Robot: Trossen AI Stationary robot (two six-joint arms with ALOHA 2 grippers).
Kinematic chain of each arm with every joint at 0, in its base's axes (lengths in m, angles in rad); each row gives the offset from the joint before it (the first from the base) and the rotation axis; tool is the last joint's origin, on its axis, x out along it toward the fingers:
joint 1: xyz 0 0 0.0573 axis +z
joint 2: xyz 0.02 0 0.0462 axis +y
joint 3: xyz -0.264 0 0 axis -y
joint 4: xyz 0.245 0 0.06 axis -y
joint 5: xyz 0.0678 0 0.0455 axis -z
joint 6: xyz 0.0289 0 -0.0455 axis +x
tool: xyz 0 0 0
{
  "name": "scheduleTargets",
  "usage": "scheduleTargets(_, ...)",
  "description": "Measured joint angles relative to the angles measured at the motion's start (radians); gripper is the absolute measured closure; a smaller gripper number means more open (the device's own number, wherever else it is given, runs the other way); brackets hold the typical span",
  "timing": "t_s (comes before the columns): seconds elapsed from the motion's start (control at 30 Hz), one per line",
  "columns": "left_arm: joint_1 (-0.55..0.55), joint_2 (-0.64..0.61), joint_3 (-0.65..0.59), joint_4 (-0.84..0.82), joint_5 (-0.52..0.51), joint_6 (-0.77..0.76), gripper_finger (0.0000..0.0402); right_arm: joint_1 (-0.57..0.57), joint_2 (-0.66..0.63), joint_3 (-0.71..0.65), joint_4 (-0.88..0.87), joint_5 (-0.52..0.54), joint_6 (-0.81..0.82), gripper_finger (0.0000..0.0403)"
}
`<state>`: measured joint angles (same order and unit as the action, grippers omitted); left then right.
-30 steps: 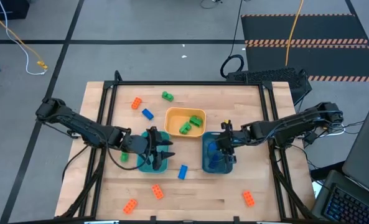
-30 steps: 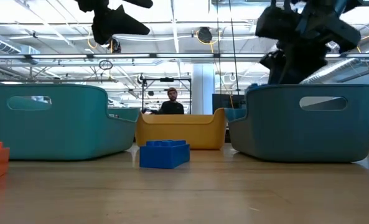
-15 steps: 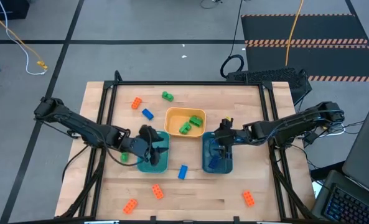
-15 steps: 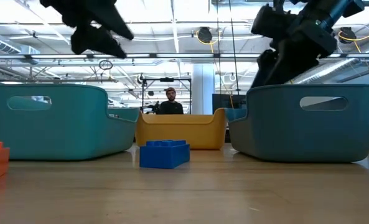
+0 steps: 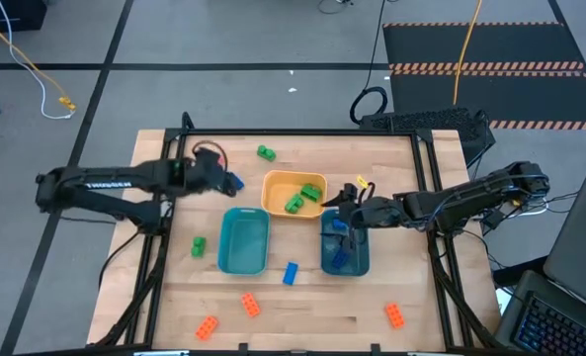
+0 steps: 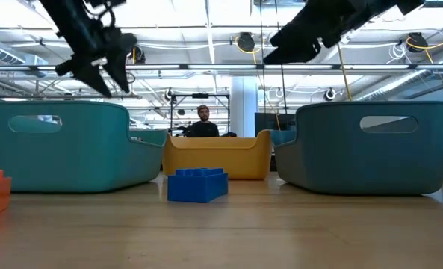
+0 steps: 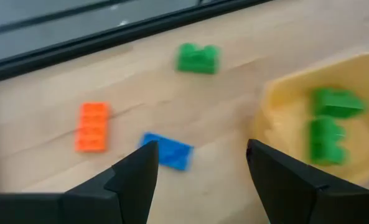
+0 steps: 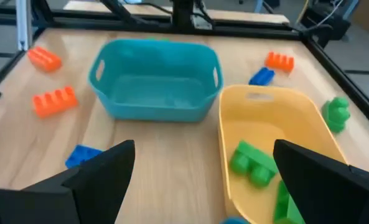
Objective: Sort & place blocks by color
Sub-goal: Put the orange game piece into the light blue bin
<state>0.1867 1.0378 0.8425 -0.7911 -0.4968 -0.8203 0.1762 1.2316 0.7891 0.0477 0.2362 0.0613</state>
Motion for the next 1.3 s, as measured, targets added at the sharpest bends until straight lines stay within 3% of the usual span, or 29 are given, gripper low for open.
scheduleTargets(0.37,0.484,0.139,0.001,0.019,0.299,0.286,0.0158,0.001,0.000,0.000,0.109,-0.002,-0.098,0.0026)
scheduleTargets(0.47,0.569,0.206,0.001,-0.008,0.321,0.329,0.0158,0.000,0.000,0.000,0.107,-0.001,-0.123,0.0026)
scheduleTargets(0.83,0.613,0.376,0.001,0.133,0.343,0.500,0.0158,-0.007,0.000,0.000,0.158,-0.002,-0.175,0.0026)
scheduleTargets(1.03,0.652,0.461,0.001,0.126,0.366,0.562,0.0156,-0.007,0.000,0.000,0.155,-0.002,-0.169,0.0026)
scheduleTargets(1.3,0.684,0.531,0.039,0.144,0.393,0.607,0.0105,-0.006,0.000,0.000,0.118,-0.002,-0.152,0.0026)
